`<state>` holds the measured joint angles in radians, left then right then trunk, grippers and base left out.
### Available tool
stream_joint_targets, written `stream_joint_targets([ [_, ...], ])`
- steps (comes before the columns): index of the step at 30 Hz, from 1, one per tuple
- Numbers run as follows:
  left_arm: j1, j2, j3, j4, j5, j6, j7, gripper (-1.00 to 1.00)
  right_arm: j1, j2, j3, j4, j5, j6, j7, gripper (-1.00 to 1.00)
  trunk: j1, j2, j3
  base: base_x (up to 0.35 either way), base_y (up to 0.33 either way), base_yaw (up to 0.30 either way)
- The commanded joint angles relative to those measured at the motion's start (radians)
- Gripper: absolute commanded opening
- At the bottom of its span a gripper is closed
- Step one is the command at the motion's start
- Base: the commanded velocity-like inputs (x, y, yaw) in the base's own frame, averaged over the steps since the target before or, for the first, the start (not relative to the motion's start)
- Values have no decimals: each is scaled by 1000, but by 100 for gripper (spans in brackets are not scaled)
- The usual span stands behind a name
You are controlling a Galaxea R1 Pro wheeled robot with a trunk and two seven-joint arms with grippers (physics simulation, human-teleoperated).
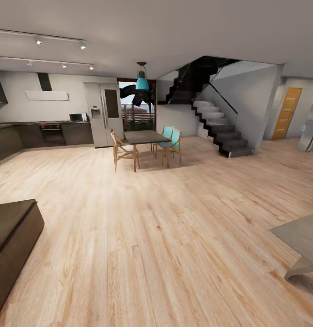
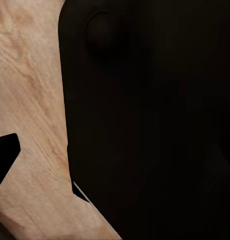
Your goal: Turn on the radio receiver that's on the table in the living room.
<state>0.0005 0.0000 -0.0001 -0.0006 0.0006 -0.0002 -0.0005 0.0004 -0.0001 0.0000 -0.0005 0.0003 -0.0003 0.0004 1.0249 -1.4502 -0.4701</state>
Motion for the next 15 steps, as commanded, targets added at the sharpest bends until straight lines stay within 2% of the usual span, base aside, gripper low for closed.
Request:
stream_joint_targets([
  [1,3,-6,-1,-5,5,-2,-5,100,3,-4,0,-5,3,-3,3,100,0,0,0,0,0,0],
  [4,3,-17,3,-22,17,-3,-8,100,3,2,1,-17,4,-9,3,100,0,0,0,0,0,0],
  [9,3,-41,9,-50,4,-4,21,100,3,0,-5,-6,-6,-35,3,100,0,0,0,0,0,-1],
  [15,3,-45,8,-62,4,-3,23,100,3,0,-10,-6,-10,-69,3,100,0,0,3,0,0,-180],
])
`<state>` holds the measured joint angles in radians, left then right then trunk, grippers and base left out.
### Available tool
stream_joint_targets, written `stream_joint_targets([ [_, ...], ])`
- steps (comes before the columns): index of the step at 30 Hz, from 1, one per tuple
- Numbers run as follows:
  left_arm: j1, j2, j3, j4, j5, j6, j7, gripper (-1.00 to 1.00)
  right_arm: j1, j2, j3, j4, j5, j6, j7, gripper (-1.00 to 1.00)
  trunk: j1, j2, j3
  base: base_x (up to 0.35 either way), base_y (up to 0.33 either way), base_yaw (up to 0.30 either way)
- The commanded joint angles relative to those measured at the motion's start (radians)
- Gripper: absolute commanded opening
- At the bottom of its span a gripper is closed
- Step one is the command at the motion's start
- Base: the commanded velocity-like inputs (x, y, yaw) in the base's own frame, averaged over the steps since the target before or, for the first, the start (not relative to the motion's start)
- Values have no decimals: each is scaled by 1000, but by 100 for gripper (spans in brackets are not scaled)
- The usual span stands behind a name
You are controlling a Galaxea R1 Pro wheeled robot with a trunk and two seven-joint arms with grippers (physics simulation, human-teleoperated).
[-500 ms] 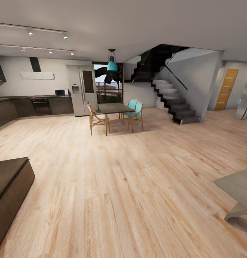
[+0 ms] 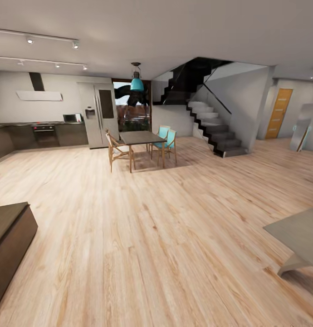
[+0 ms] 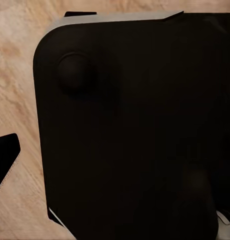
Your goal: Turn on the radio receiver that's on the table in the living room.
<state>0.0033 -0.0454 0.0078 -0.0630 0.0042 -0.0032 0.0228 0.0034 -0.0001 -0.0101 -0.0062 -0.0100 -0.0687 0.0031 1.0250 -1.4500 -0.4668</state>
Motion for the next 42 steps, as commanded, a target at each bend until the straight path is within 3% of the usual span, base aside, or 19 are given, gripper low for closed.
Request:
stream_joint_targets([
  [1,0,0,-1,-1,0,0,0,100,0,0,0,0,1,-6,0,100,0,0,0,0,0,-265],
  [22,0,1,-4,-2,0,-1,0,100,0,-2,-2,0,-3,-13,0,100,0,0,1,0,0,-281],
  [29,0,1,-5,-1,-1,-1,4,100,0,-3,-36,0,-4,-16,0,100,0,0,1,0,0,-284],
  [42,0,1,-5,-3,-1,-1,4,100,0,-4,-40,0,-2,-17,0,100,0,0,1,0,0,-284],
])
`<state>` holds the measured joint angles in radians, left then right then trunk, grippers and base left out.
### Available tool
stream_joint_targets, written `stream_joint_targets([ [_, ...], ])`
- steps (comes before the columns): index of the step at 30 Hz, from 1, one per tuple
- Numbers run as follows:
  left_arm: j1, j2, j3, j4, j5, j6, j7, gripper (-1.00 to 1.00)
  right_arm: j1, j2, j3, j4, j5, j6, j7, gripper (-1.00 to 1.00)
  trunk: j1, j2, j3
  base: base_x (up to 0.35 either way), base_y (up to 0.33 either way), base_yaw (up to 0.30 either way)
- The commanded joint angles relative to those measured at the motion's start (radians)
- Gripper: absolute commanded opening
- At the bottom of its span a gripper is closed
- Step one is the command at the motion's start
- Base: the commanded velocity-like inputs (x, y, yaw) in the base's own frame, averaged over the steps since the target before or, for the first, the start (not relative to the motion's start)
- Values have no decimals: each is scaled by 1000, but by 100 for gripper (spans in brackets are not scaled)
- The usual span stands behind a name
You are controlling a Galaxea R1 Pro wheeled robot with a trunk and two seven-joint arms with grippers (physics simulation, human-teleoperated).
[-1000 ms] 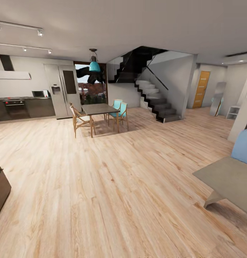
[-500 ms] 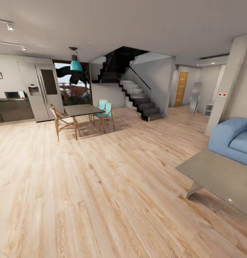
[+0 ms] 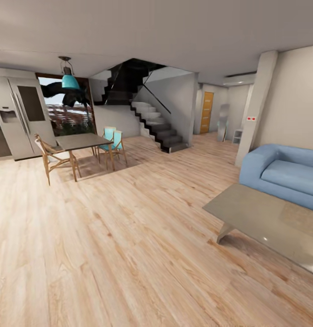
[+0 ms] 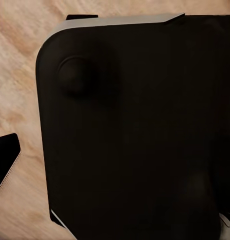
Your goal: Turn on the radio receiver that's on the table in the living room.
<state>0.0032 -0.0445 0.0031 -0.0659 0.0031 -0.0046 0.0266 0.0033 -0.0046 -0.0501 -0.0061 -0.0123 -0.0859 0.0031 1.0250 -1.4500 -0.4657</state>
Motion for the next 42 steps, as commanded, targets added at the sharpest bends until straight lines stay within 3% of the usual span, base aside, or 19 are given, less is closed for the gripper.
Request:
stream_joint_targets([
  [1,0,0,0,0,0,0,0,100,0,0,0,0,0,0,0,100,0,0,0,0,0,-284],
  [42,0,-2,0,-5,0,-2,-2,100,0,0,0,0,0,0,0,100,0,0,0,0,0,-284],
])
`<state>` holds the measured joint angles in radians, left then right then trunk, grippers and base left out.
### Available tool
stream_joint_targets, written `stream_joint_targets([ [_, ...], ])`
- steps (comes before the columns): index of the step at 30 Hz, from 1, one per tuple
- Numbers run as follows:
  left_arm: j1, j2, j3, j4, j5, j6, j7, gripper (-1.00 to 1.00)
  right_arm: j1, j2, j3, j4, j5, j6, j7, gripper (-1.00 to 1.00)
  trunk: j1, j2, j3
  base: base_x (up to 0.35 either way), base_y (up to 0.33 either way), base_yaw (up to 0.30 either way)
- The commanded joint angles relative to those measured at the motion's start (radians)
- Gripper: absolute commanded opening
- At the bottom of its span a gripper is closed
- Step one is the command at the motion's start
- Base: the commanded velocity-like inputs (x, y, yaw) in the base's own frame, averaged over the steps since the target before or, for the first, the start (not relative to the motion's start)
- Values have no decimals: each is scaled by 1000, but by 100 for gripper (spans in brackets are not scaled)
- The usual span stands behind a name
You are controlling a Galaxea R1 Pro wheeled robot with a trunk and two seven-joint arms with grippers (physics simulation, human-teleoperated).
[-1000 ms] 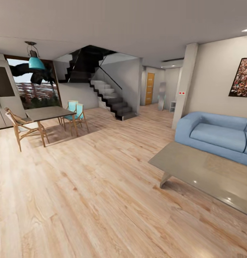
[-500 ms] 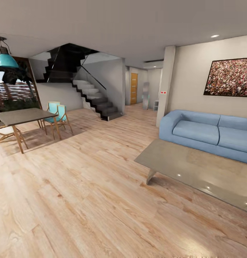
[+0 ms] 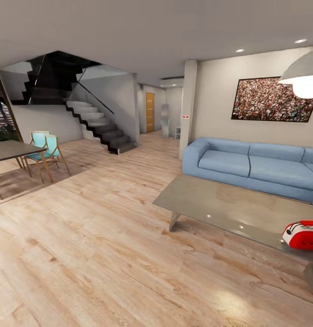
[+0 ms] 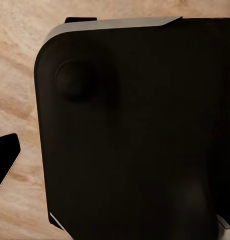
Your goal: Turn on the radio receiver that's on the table in the living room.
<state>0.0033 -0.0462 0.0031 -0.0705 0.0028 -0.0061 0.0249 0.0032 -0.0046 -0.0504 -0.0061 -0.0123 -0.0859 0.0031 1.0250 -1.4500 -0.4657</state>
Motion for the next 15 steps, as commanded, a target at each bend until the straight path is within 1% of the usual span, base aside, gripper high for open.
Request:
stream_joint_targets([
  [1,0,0,0,0,0,0,0,100,0,0,0,0,0,0,0,100,0,0,0,0,0,-285],
  [15,0,1,4,0,0,-1,0,100,0,0,0,0,-1,0,0,100,0,0,0,0,0,-285],
])
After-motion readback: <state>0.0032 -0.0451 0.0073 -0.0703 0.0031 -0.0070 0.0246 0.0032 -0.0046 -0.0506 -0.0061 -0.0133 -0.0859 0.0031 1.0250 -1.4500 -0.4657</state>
